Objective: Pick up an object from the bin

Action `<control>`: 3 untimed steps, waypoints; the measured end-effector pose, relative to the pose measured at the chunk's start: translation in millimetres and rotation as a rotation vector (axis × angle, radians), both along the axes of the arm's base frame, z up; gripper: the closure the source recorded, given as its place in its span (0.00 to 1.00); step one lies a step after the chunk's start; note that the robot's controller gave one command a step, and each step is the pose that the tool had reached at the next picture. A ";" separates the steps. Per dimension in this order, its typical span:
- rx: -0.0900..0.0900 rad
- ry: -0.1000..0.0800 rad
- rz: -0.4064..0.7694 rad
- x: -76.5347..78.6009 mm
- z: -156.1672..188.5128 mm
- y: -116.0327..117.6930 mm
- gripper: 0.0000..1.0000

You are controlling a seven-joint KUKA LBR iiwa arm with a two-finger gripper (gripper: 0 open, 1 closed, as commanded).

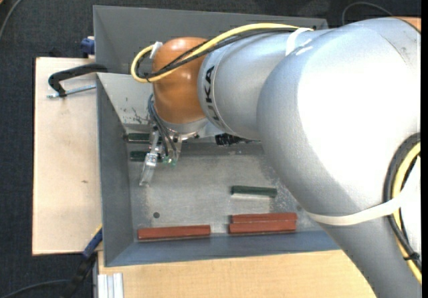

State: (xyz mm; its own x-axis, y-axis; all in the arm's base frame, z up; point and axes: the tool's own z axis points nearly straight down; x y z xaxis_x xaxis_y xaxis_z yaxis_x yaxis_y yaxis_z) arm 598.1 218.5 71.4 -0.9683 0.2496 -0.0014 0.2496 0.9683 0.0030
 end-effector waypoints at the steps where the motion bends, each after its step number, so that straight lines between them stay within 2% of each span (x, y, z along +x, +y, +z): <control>1: 0.001 -0.002 0.001 1.2 1.8 1.1 0.00; 2: 0.000 0.000 0.000 0.9 1.2 0.9 1.00; 3: 0.003 -0.009 0.002 3.7 64.5 2.5 1.00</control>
Offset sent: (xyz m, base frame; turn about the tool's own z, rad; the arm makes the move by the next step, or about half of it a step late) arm 0.0000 0.0000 0.0000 0.0000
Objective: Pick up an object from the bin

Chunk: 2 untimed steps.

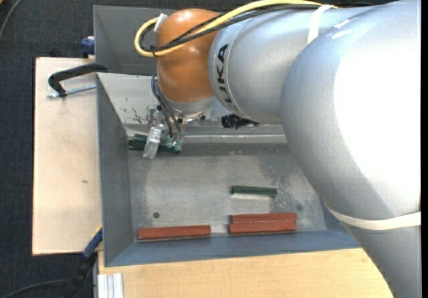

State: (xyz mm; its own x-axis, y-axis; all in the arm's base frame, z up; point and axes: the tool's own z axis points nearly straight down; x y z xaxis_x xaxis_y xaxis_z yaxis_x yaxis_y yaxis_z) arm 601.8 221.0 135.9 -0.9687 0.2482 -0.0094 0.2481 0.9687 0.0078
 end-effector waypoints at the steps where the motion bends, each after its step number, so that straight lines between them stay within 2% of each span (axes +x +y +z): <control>1: -0.001 0.002 0.001 1.9 37.0 1.2 1.00; 2: -0.002 0.005 0.003 3.1 40.5 2.2 1.00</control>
Offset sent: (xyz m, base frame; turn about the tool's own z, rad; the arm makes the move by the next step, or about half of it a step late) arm 0.0000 -0.0001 0.0328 0.0000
